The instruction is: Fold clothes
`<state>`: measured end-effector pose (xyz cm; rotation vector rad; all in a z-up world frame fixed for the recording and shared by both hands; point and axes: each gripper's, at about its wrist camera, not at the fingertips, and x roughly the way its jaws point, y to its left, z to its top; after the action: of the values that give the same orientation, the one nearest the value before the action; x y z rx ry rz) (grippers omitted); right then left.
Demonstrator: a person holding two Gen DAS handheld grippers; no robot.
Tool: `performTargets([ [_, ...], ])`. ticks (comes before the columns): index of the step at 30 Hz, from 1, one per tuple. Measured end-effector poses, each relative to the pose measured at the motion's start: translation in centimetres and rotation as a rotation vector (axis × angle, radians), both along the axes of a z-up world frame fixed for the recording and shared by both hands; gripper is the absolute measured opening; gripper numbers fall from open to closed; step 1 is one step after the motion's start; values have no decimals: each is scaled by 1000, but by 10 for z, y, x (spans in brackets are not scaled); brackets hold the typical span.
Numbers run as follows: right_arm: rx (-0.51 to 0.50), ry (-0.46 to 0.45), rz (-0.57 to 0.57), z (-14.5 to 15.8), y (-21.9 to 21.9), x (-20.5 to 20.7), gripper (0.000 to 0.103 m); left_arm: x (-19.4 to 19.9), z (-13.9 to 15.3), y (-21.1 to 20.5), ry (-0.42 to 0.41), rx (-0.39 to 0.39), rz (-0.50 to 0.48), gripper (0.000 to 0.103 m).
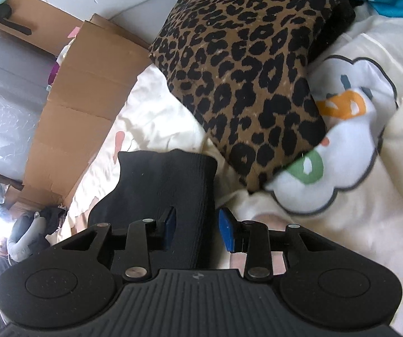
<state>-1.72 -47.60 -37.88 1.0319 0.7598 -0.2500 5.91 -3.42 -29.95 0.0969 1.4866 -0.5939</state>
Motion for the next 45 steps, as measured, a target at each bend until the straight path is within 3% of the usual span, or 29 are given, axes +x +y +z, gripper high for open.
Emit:
performTargets([
  [1,10,0,-2,1,3,-1,47,4,3,1,-8,-4,-6,55],
  [8,38,16,12,5,26,-5,56,50,22,-4,-115,3,-62,60],
  [13,37,43,44,-2,41,-4,56,90,33,-13,-219,28,-99,60],
  [18,37,65,54,-7,52,-5,56,125,40,-24,-268,5,-99,60],
  [28,69,75,51,-23,60,-9,56,182,31,-59,-241,-3,-103,60],
  [32,71,63,52,-27,63,-7,54,196,26,-76,-234,-34,-142,60],
  [34,74,63,52,-29,64,-4,46,203,23,-89,-230,-51,-173,60],
  [39,91,55,39,-34,64,3,45,217,15,-123,-196,-133,-283,61],
  [45,92,76,20,-34,62,7,24,221,-2,-156,-149,-198,-457,68],
])
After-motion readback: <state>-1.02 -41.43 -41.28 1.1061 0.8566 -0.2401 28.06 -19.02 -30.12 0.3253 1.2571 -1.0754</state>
